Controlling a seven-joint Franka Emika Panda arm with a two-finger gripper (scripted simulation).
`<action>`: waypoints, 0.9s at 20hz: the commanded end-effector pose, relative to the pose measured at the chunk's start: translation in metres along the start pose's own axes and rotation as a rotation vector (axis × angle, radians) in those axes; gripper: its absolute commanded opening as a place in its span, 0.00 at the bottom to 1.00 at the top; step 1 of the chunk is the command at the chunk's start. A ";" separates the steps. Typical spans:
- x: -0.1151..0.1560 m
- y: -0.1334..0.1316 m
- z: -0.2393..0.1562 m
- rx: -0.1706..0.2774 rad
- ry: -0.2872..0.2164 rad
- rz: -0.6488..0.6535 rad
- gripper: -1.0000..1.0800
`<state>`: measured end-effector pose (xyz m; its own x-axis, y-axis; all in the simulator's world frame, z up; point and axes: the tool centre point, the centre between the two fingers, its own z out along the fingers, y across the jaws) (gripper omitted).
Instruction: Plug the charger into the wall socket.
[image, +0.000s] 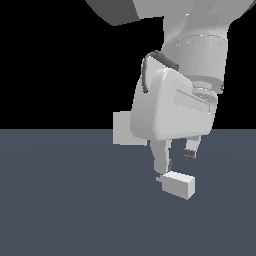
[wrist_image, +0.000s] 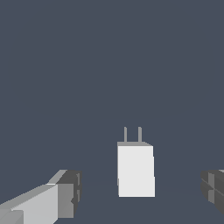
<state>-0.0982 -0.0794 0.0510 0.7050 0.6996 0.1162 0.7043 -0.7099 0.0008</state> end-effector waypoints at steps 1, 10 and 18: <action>-0.002 0.000 0.010 0.001 -0.001 -0.001 0.96; -0.005 0.000 0.038 0.001 -0.001 -0.003 0.96; -0.005 0.000 0.039 0.001 -0.001 -0.003 0.00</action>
<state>-0.0984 -0.0798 0.0121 0.7034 0.7013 0.1155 0.7060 -0.7082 0.0004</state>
